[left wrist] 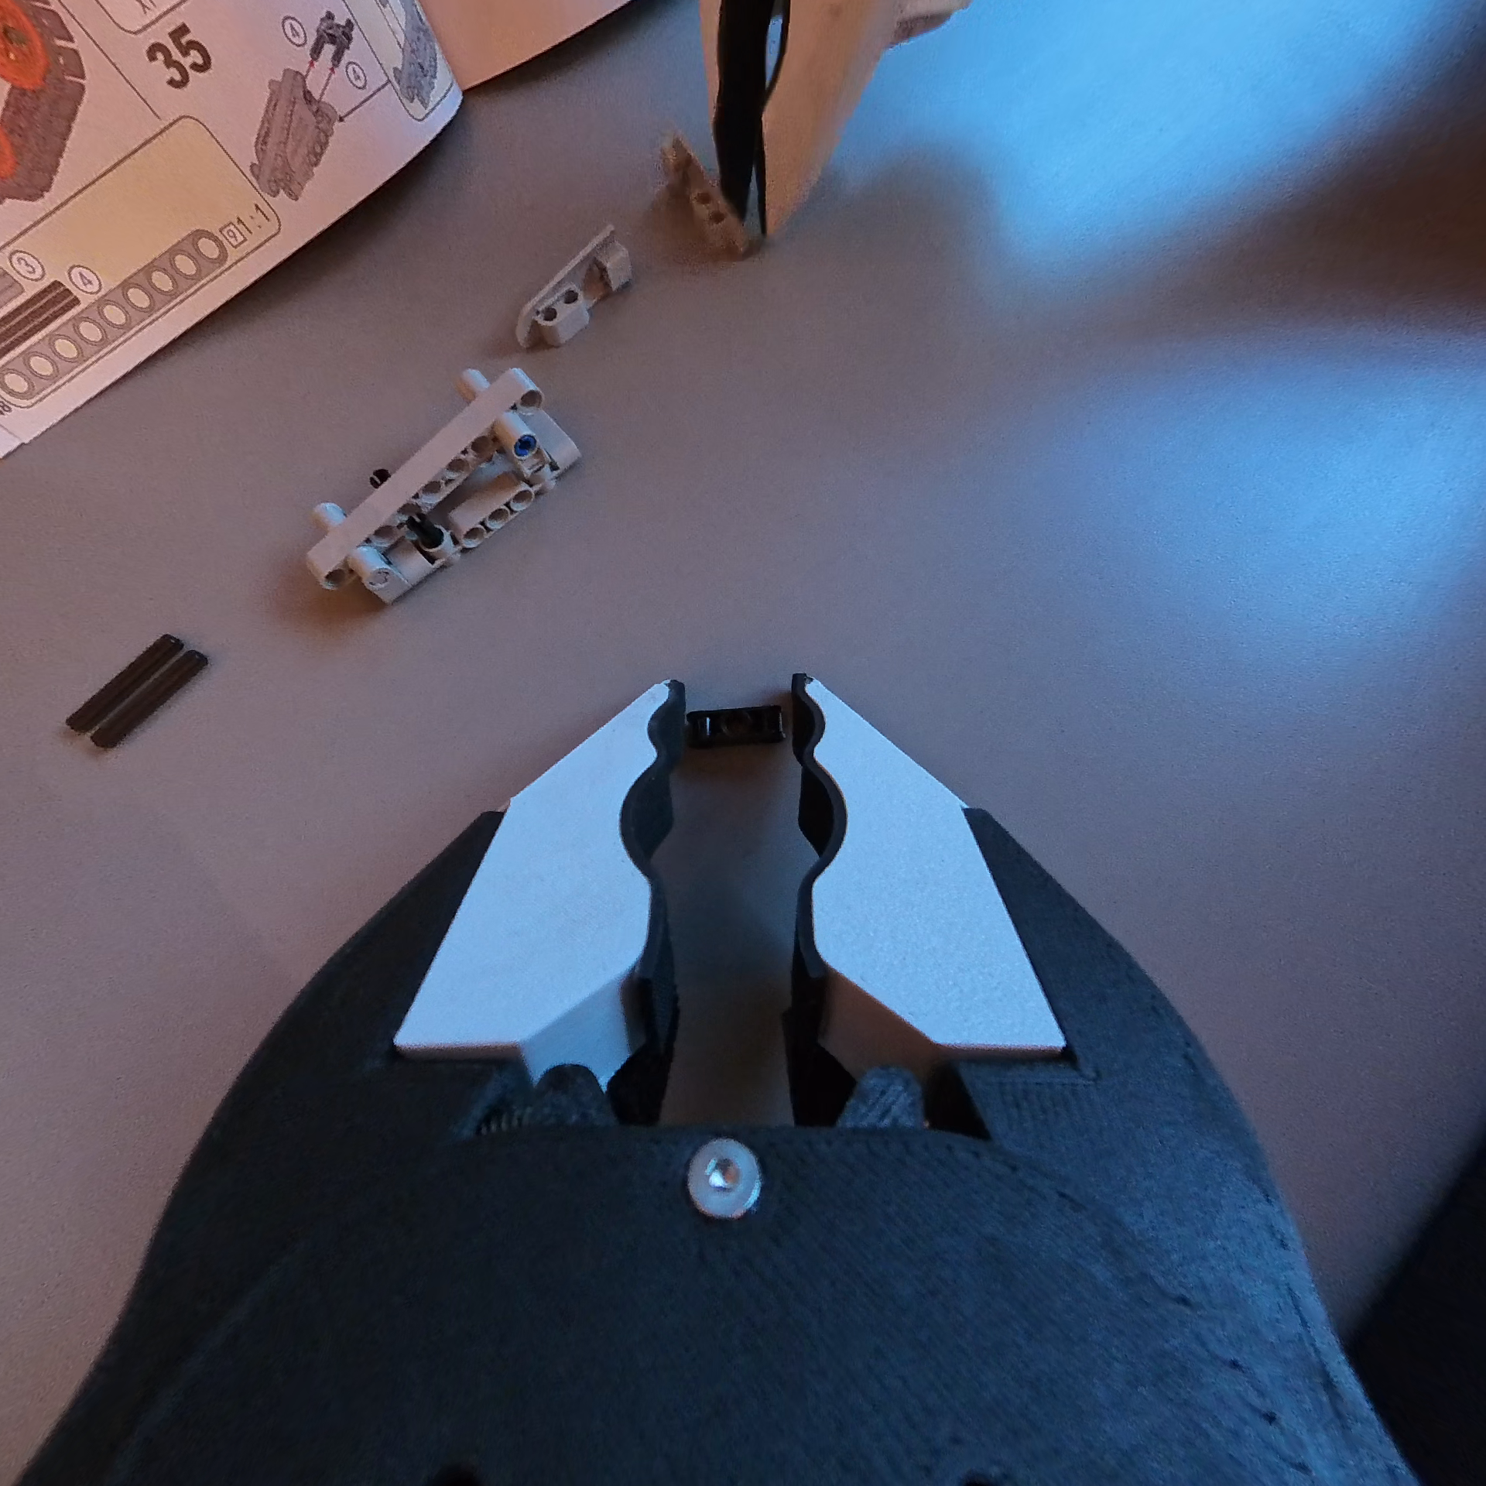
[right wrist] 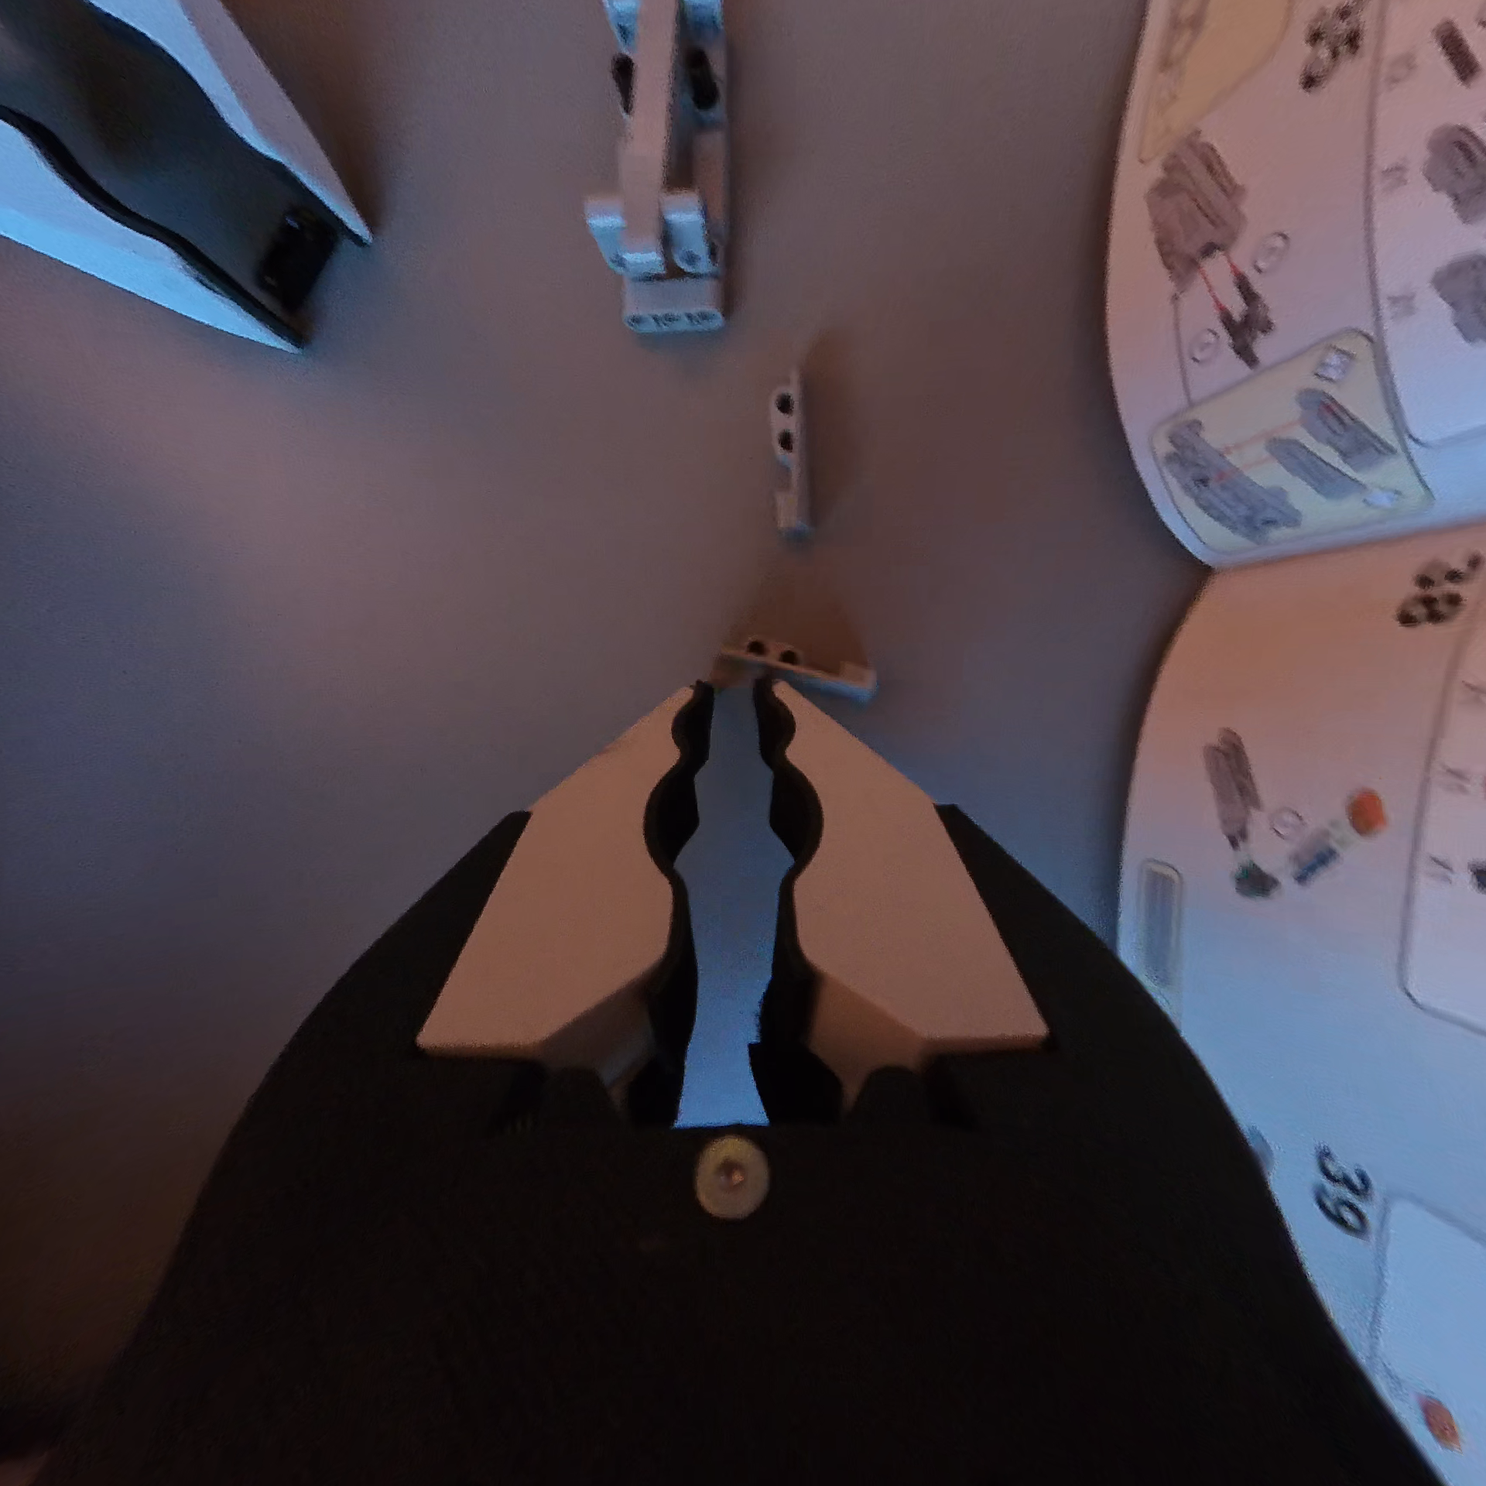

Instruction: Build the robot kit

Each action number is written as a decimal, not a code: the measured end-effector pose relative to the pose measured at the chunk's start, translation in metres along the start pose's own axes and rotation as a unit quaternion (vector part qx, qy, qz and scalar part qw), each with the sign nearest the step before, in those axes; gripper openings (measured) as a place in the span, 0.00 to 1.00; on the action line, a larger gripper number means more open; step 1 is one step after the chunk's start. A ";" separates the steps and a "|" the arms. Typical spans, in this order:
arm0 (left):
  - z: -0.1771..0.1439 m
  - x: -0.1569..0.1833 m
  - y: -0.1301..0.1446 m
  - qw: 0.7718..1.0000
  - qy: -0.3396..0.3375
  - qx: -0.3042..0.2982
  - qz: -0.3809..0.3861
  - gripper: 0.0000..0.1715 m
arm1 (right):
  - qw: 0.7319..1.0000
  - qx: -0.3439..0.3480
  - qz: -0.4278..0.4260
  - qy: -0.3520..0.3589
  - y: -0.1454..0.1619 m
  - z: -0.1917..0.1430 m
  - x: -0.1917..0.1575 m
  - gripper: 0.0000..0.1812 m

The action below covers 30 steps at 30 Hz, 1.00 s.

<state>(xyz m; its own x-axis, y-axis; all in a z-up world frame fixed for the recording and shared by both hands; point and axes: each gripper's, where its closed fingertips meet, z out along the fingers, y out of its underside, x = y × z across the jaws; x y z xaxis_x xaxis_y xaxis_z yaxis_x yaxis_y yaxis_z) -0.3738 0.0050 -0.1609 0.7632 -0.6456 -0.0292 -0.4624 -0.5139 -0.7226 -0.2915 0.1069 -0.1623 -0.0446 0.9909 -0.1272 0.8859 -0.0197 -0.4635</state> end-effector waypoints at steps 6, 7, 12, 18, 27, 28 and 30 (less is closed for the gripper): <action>0.000 0.000 0.000 1.000 -0.001 0.001 0.001 0.14 | 0.999 -0.003 -0.034 0.000 0.004 -0.010 -0.001 0.06; 0.000 0.000 0.000 1.000 0.000 0.001 0.001 0.14 | 0.999 0.006 -0.047 0.016 0.004 -0.014 0.004 0.06; 0.001 -0.001 -0.001 1.000 0.000 0.001 0.001 0.13 | 0.995 0.043 -0.060 0.065 -0.006 -0.024 0.020 0.10; 0.001 -0.001 -0.001 1.000 0.000 0.002 0.001 0.13 | 0.996 0.021 -0.063 0.056 0.000 -0.007 0.018 0.13; 0.001 0.002 -0.001 1.000 0.005 -0.001 -0.001 0.18 | 0.920 0.134 -0.324 0.174 -0.051 -0.035 -0.009 0.04; 0.001 0.004 -0.001 1.000 0.012 -0.001 -0.005 0.20 | 0.916 0.135 -0.334 0.179 -0.054 -0.037 -0.013 0.04; 0.000 0.007 -0.002 0.999 0.027 0.002 -0.020 0.24 | 0.914 0.143 -0.338 0.170 -0.060 -0.038 -0.023 0.04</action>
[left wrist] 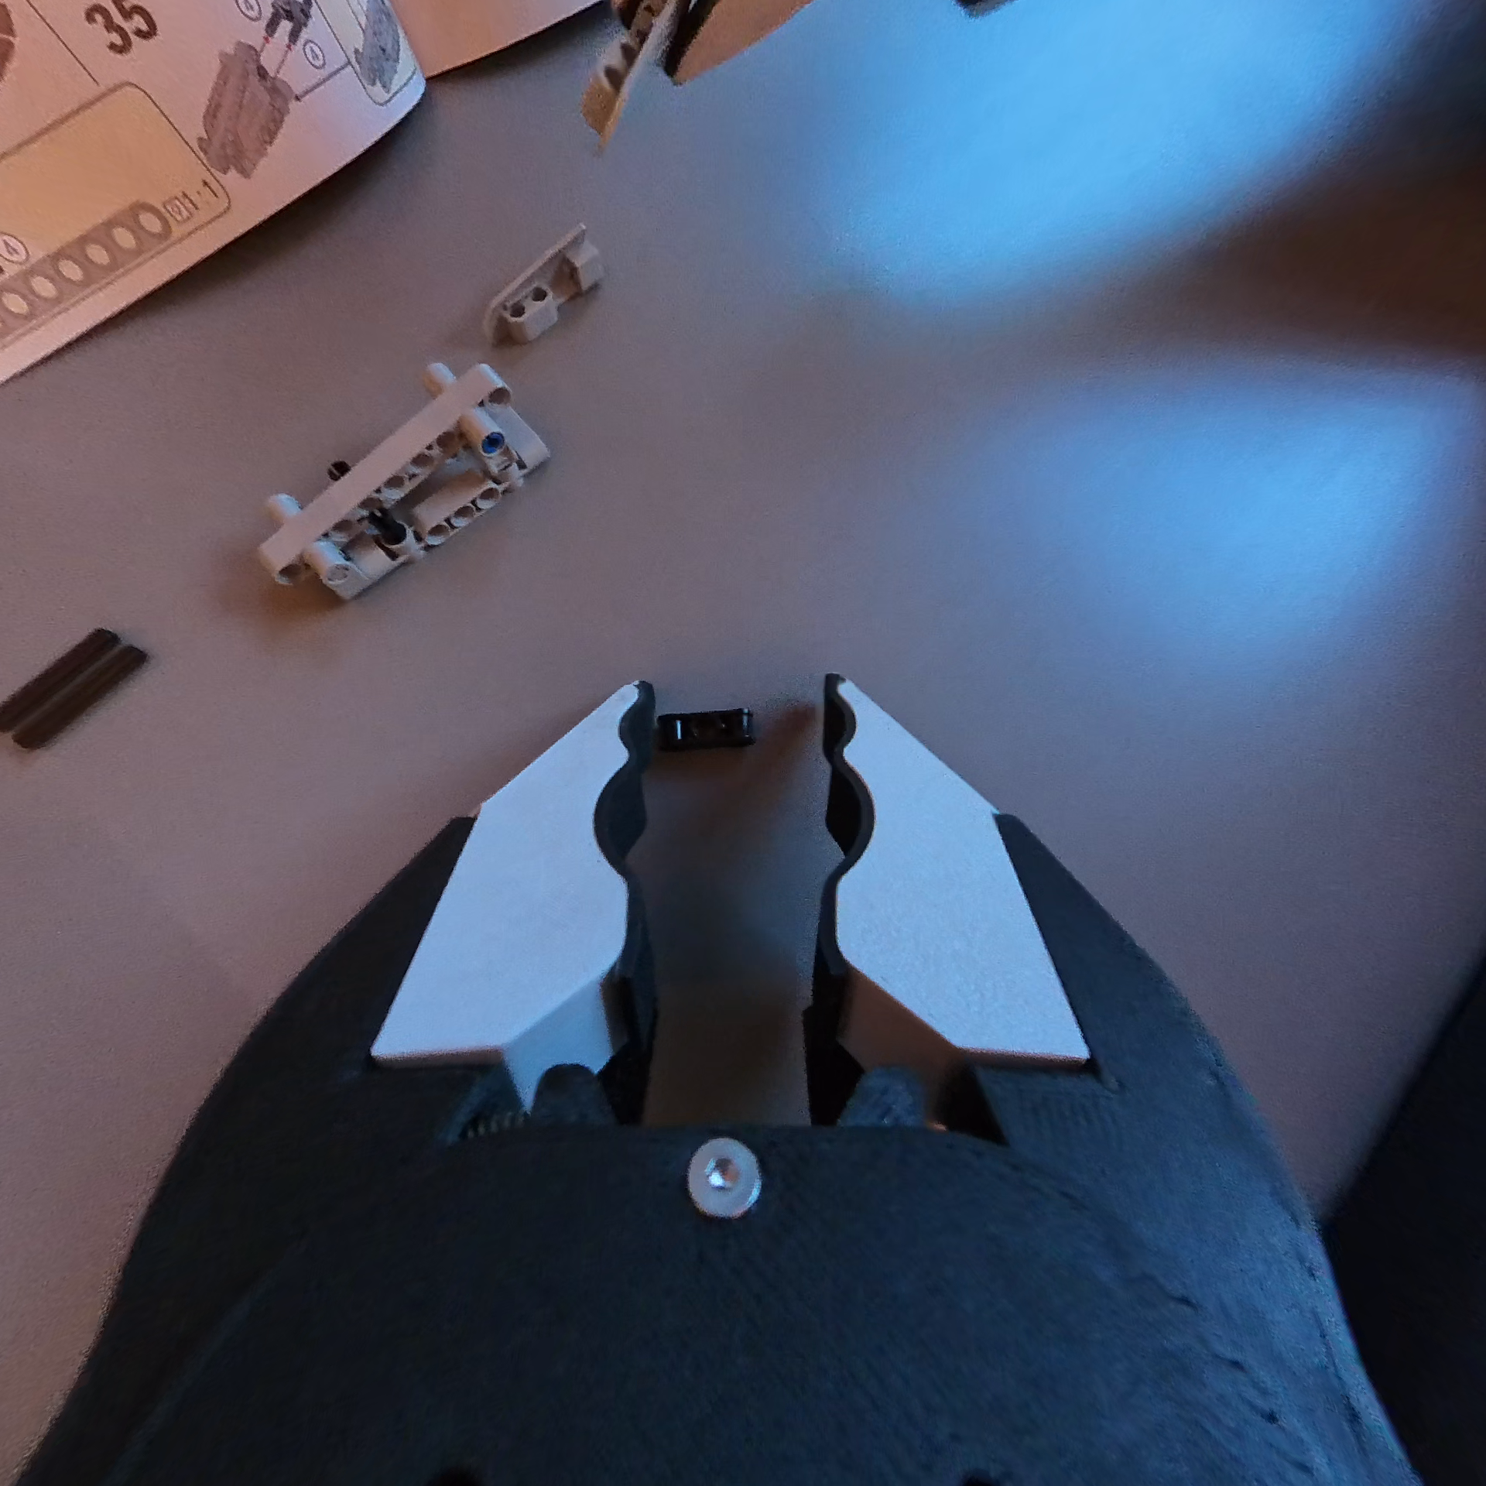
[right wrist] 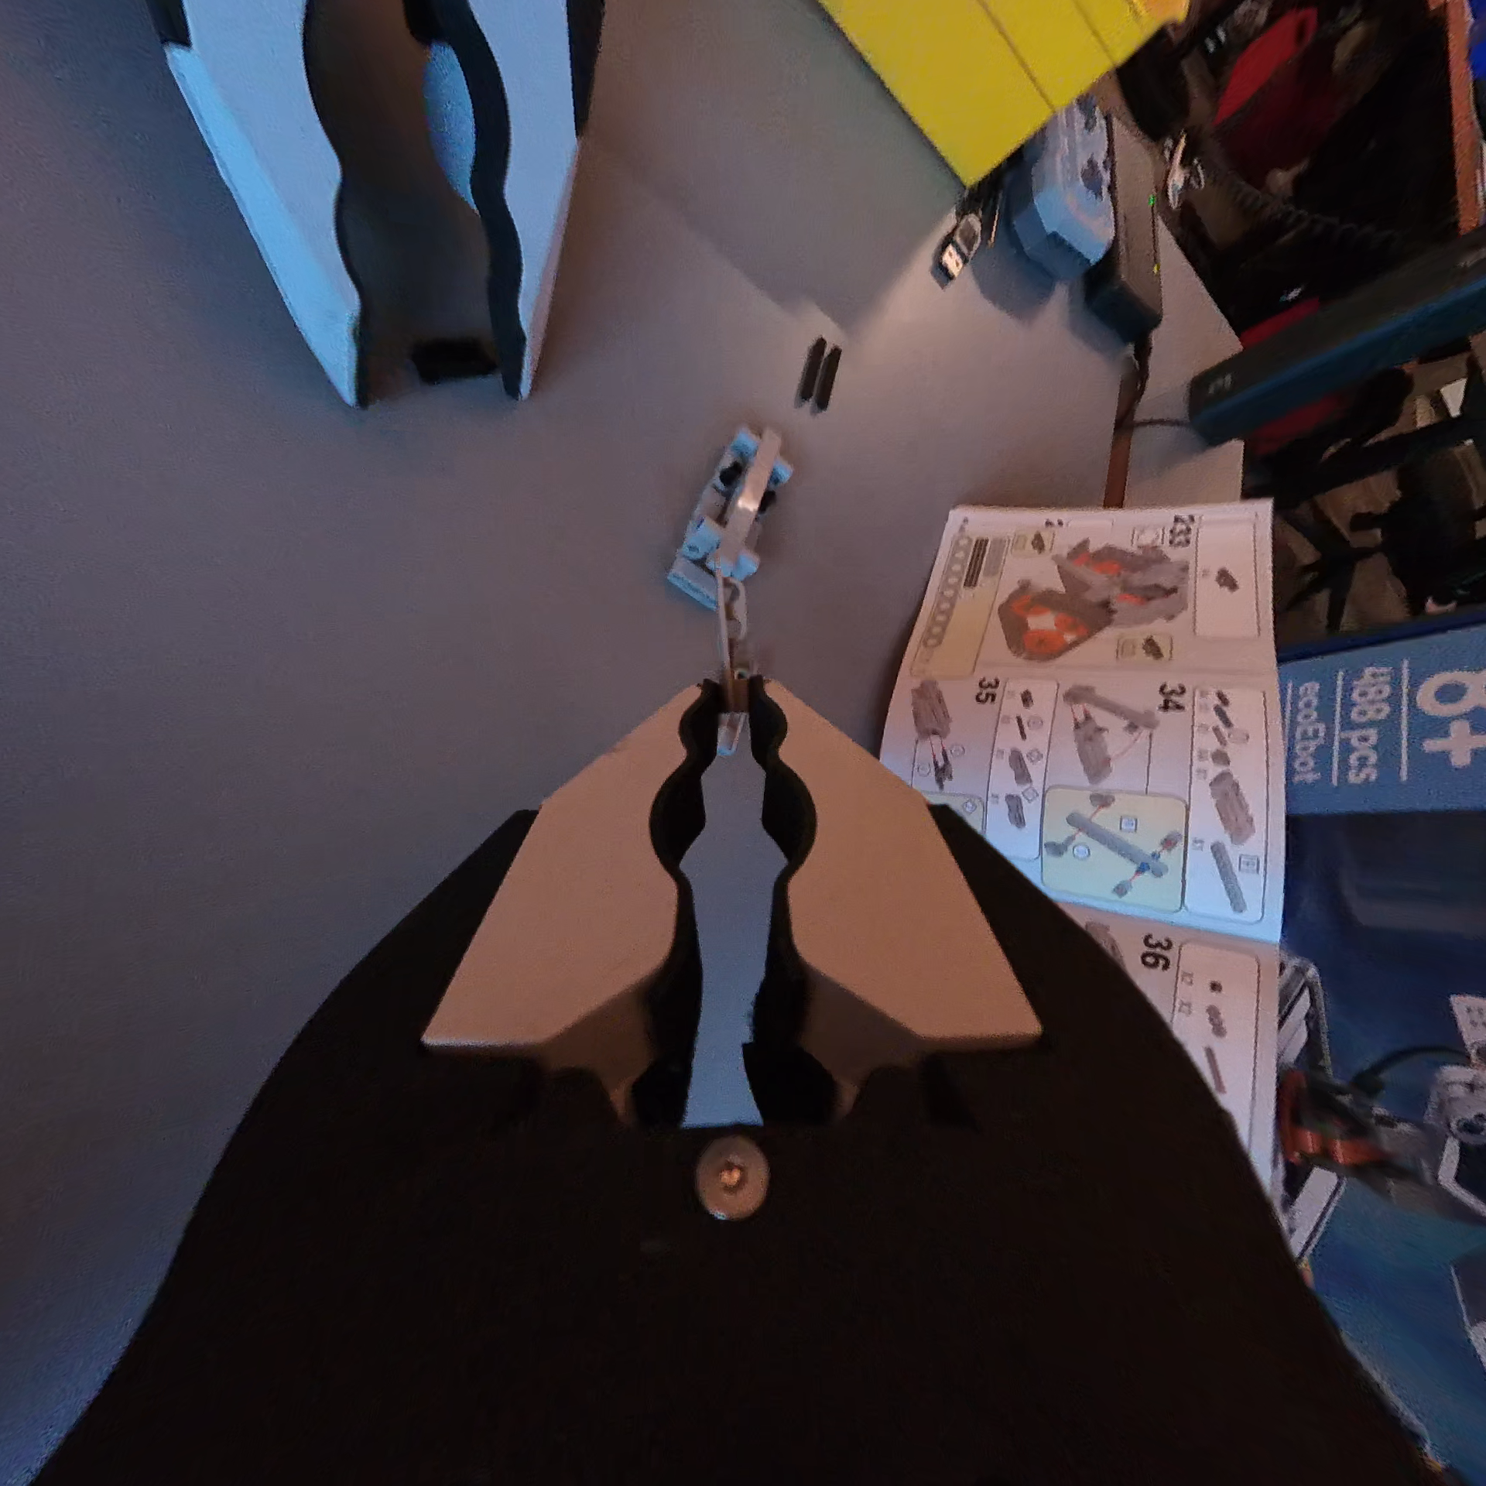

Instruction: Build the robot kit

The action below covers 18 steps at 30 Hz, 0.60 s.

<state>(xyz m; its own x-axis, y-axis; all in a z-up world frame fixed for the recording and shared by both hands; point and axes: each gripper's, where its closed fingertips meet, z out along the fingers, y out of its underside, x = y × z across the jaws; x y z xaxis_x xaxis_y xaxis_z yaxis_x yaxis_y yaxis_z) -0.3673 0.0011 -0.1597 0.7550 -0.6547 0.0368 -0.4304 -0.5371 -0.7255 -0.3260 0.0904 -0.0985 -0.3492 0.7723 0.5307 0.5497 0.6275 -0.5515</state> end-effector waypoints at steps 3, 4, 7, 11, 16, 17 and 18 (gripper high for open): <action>-0.002 0.003 0.000 0.999 0.019 0.007 -0.028 0.27 | 1.000 -0.007 -0.016 0.010 -0.003 0.000 0.001 0.04; -0.003 0.003 0.000 0.999 0.022 0.009 -0.036 0.28 | 1.000 -0.011 -0.020 0.013 -0.003 0.000 0.001 0.04; -0.006 -0.001 -0.002 0.998 0.017 0.015 -0.051 0.31 | 1.000 -0.009 -0.017 0.005 -0.005 0.000 -0.001 0.04; -0.014 -0.010 -0.013 0.998 -0.006 0.049 -0.048 0.29 | 0.996 -0.003 0.046 -0.075 -0.011 0.009 -0.026 0.04; -0.018 0.000 -0.022 0.998 -0.002 0.070 0.001 0.19 | 0.980 0.020 0.096 -0.173 -0.034 0.032 -0.066 0.04; -0.016 0.002 -0.019 0.998 -0.003 0.059 0.008 0.18 | 0.978 0.016 0.101 -0.184 -0.035 0.036 -0.072 0.04; -0.013 0.002 -0.014 0.999 -0.006 0.043 0.014 0.18 | 0.976 0.010 0.103 -0.193 -0.035 0.038 -0.077 0.04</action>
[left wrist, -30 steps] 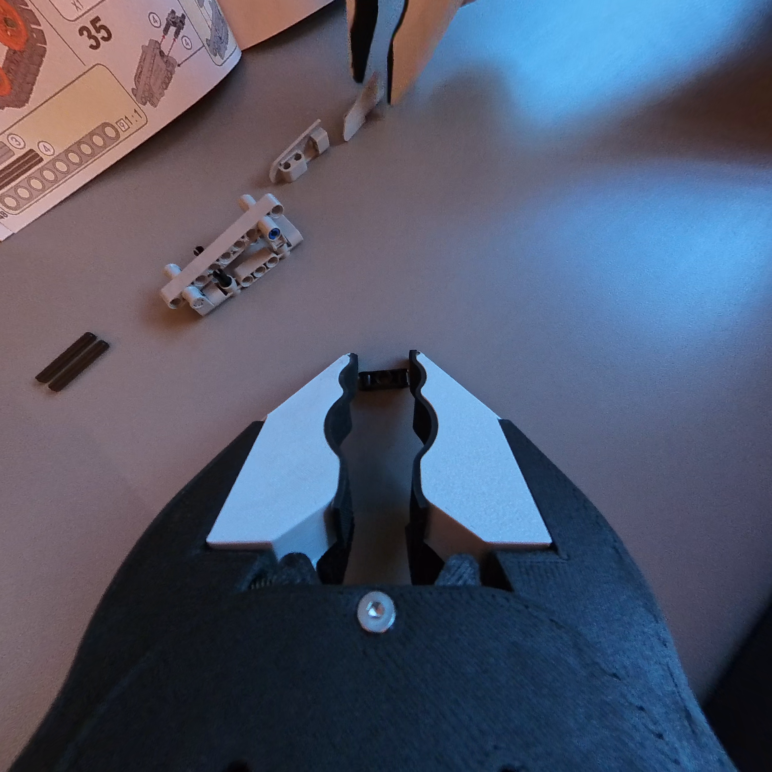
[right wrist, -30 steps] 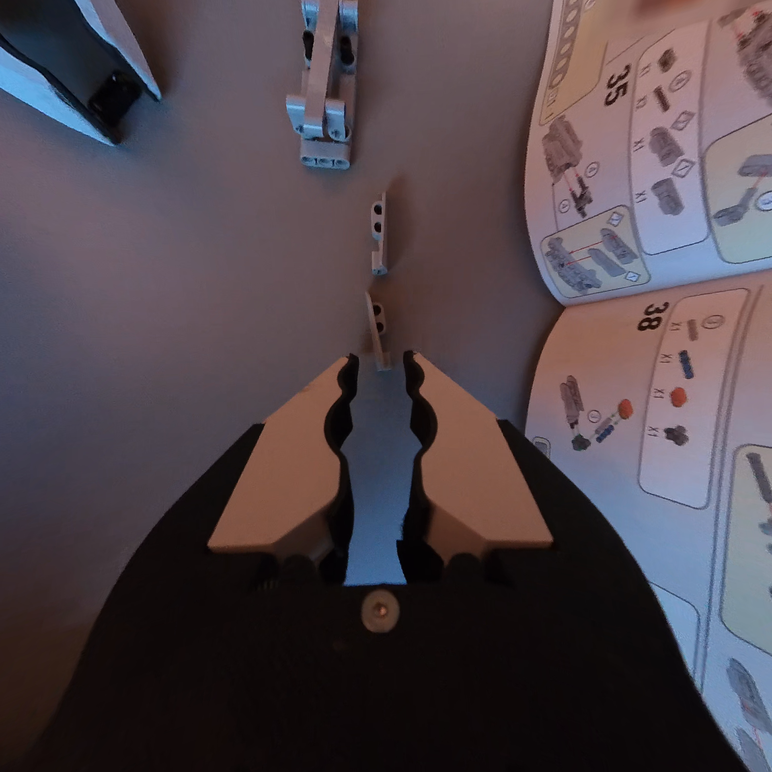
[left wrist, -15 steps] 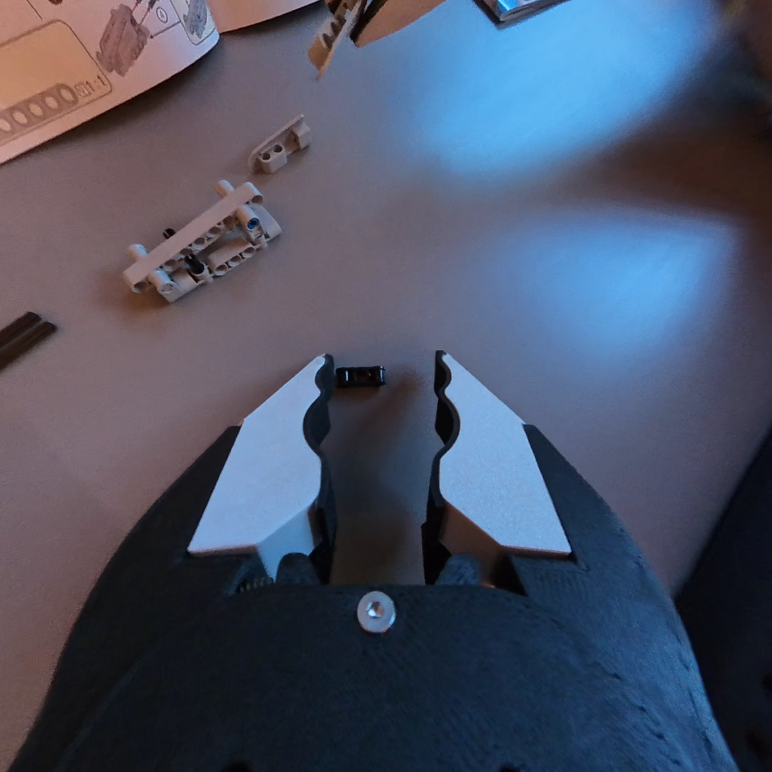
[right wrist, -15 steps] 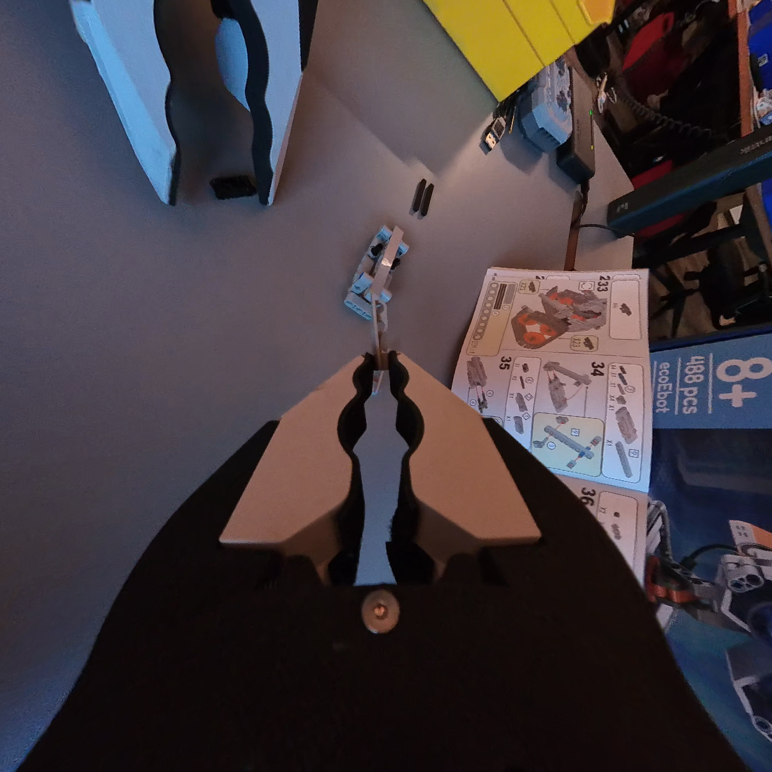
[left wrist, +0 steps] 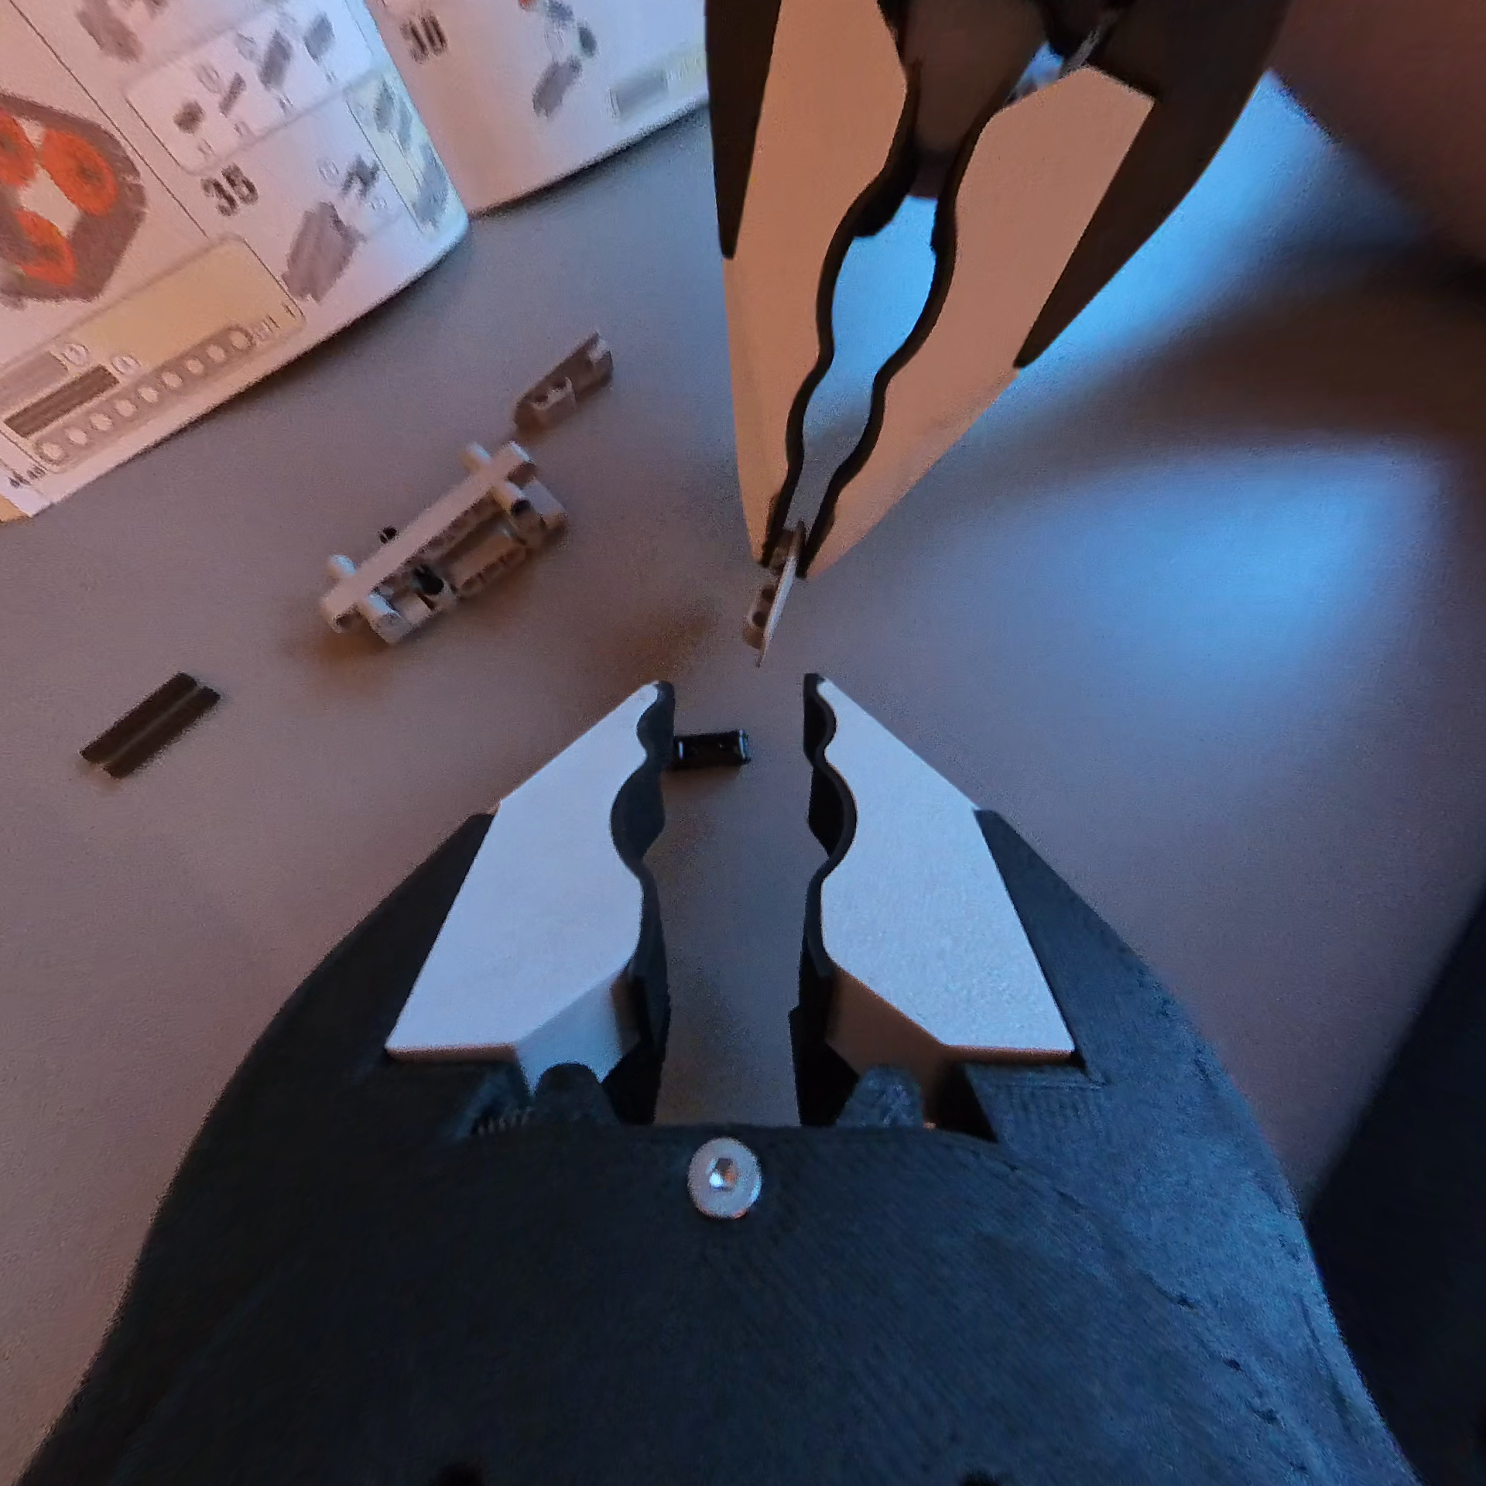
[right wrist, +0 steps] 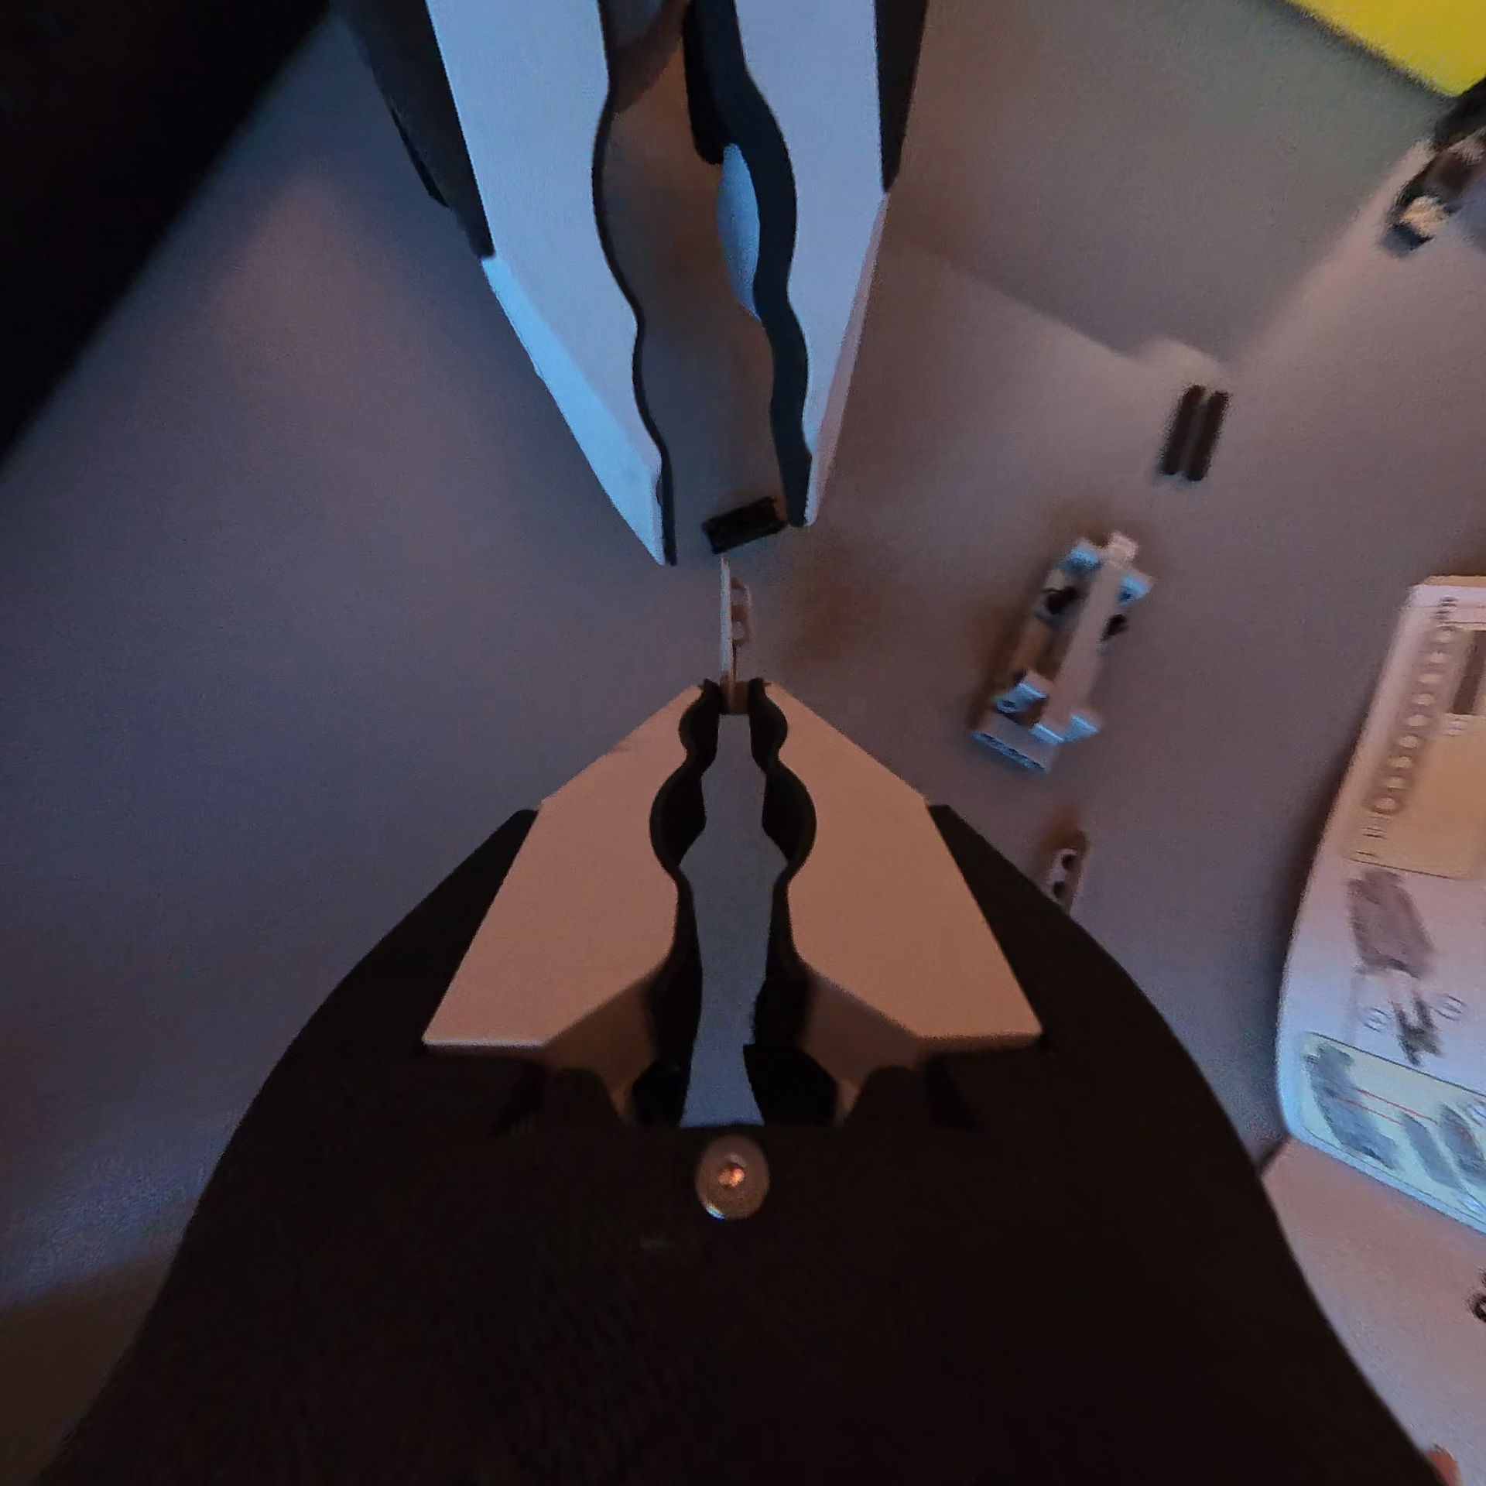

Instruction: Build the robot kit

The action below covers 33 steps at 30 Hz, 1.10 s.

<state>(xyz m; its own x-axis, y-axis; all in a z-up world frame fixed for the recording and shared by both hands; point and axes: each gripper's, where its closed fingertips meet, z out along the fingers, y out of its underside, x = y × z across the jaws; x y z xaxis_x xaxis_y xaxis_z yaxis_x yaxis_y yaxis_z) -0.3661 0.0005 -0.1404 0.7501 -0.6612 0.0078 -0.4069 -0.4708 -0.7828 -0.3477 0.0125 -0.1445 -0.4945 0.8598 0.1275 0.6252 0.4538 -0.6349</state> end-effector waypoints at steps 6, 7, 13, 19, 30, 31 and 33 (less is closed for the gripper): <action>0.008 0.003 0.015 0.999 -0.002 -0.046 0.013 0.18 | 0.997 -0.069 0.021 -0.002 0.011 0.012 -0.006 0.04; 0.008 0.002 0.017 0.999 -0.004 -0.052 0.013 0.18 | 0.997 -0.073 0.022 -0.006 0.009 0.013 -0.009 0.04; 0.005 -0.004 0.020 0.997 -0.021 -0.064 0.022 0.17 | 0.993 -0.113 0.019 -0.003 0.008 0.014 -0.017 0.04; -0.003 -0.015 0.016 0.998 -0.040 -0.049 0.011 0.19 | 0.992 -0.126 -0.006 -0.008 0.005 0.015 -0.026 0.04; 0.000 -0.017 0.021 0.997 -0.041 -0.060 0.004 0.20 | 0.990 -0.132 -0.039 -0.009 0.002 0.016 -0.032 0.04; 0.001 -0.017 0.022 0.997 -0.040 -0.062 0.004 0.20 | 0.990 -0.133 -0.041 -0.009 0.003 0.016 -0.032 0.04; 0.002 -0.016 0.023 0.997 -0.038 -0.066 0.003 0.20 | 0.990 -0.133 -0.046 -0.012 0.002 0.016 -0.034 0.04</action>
